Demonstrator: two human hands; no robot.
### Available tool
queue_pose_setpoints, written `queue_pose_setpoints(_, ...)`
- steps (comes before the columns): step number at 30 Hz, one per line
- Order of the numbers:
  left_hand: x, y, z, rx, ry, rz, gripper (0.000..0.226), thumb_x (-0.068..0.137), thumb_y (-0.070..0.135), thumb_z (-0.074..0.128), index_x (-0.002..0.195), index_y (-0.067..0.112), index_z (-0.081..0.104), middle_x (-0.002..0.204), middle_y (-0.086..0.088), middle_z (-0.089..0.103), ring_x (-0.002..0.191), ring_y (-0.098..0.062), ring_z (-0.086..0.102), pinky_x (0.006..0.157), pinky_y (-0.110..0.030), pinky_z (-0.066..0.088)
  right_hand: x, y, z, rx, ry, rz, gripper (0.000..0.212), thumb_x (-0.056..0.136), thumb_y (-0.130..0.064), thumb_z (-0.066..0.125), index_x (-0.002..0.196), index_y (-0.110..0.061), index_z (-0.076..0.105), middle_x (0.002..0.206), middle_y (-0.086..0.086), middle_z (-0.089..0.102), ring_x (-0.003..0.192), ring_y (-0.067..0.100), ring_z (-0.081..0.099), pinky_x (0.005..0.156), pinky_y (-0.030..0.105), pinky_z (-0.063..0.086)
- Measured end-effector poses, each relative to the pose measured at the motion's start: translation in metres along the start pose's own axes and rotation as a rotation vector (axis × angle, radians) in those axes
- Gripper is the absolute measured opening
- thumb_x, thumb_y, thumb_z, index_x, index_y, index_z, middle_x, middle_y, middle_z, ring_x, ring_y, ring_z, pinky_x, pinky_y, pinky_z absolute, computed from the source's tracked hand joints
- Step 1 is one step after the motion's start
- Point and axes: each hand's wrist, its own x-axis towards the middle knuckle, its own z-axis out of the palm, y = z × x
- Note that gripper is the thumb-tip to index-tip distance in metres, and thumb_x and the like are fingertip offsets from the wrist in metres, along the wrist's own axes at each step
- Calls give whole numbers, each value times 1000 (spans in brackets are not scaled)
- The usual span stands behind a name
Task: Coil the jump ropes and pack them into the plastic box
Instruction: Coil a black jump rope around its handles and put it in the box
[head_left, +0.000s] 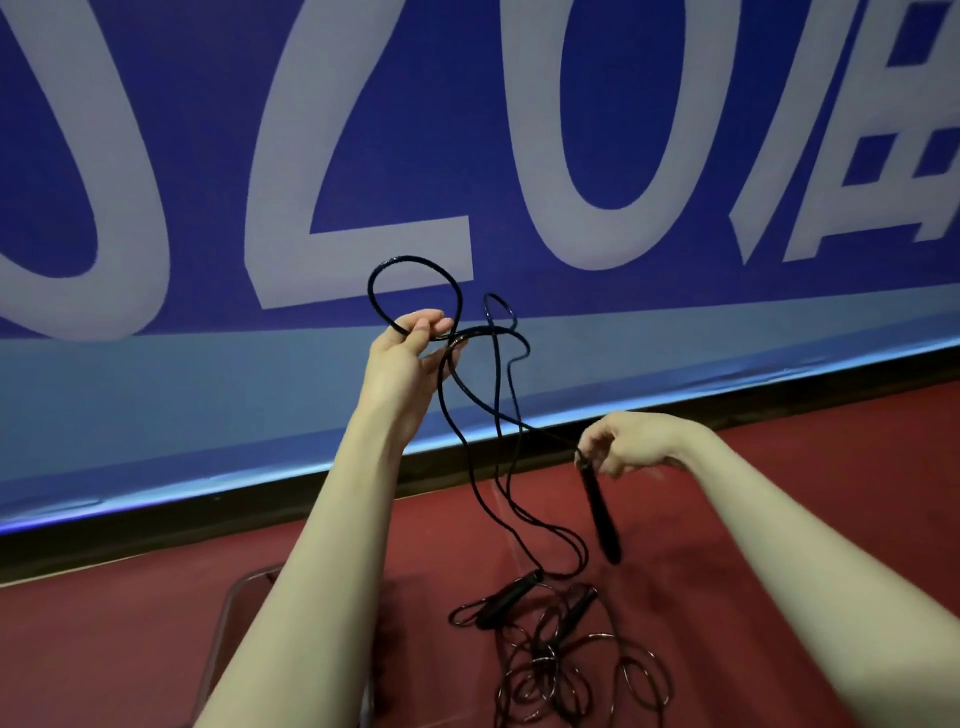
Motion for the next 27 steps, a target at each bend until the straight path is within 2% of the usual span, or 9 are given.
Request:
queue_pose_setpoints(2,0,-5,7,30,-7,-15,21,104,12,39,96,12,58,89,2,63,80,-21,69,66,-25,53,10,-11,3,77,288,-43,34,80,11,51,77,-21,66,79,-2,66,75,13,59,68,24,45)
queue_pose_setpoints(4,0,-11,10,57,-29,-30,21,104,12,38,95,12,57,86,2,61,75,-21,67,66,-25,52,11,-31,4,434,588,-109,28,85,2,51,78,-23,61,86,1,66,82,16,58,75,26,44)
queue_pose_setpoints(7,1,-18,10,80,-44,-54,21,104,13,39,94,12,57,86,2,62,75,-20,66,69,-26,51,7,-53,0,988,396,-184,20,94,-16,45,101,-20,63,104,2,71,105,18,60,94,39,38)
queue_pose_setpoints(9,2,-22,8,91,-46,-73,20,104,14,40,94,12,57,85,3,63,72,-18,65,68,-26,50,3,-56,-2,943,219,-209,29,96,-28,47,114,-13,64,103,5,74,107,19,64,90,39,37)
queue_pose_setpoints(12,5,-21,5,68,-21,-66,19,104,12,42,92,12,57,83,3,64,75,-17,62,67,-25,49,2,-55,3,727,168,-289,21,92,-21,60,99,-3,69,84,12,71,88,22,70,89,33,44)
queue_pose_setpoints(18,11,-25,-11,280,-15,-24,18,103,18,42,95,15,58,89,2,61,86,-19,64,69,-23,47,-5,-52,-2,225,145,-262,27,85,-48,69,88,-21,73,74,-9,62,70,3,55,79,23,40)
queue_pose_setpoints(20,11,-29,-13,337,-50,2,19,103,23,44,95,17,61,91,1,61,88,-19,61,70,-22,48,1,-53,2,62,239,-260,29,76,-57,73,86,-29,73,73,-13,62,76,3,56,79,28,38)
queue_pose_setpoints(22,11,-29,-12,371,-49,17,19,102,27,46,98,18,63,94,0,62,82,-16,60,68,-21,47,5,-55,5,60,387,-260,25,83,-47,70,78,-23,73,53,-13,51,60,10,46,64,27,34)
queue_pose_setpoints(27,16,-32,-26,614,-18,51,22,93,37,62,100,17,67,78,4,61,56,-7,42,53,-20,34,9,-43,-11,479,721,-121,29,90,-18,64,62,-10,65,40,-6,29,41,14,26,44,24,28)
